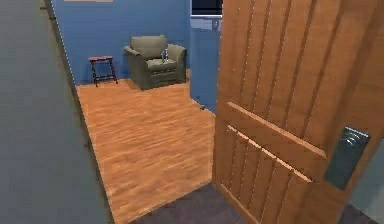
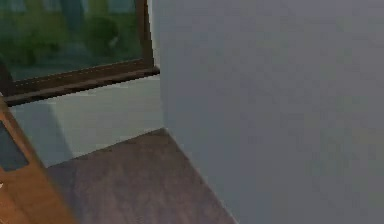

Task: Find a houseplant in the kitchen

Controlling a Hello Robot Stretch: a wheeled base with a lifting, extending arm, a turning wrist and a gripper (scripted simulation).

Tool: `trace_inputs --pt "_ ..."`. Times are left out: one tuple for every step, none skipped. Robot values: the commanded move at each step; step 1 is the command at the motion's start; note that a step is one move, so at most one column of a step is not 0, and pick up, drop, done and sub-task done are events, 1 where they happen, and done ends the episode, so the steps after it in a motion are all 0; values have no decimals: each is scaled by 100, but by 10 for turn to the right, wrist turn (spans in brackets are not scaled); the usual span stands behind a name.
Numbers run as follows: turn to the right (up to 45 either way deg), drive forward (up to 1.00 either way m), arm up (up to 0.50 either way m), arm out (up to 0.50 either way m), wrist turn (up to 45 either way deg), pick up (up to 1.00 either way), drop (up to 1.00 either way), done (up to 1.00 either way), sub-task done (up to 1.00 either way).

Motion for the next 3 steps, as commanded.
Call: trace_inputs --pt "0 85 0 0 0 0 0 0 0" --pt "-270 0 0 0 0 0 0 0 0" --pt "0 60 0 0 0 0 0 0 0"
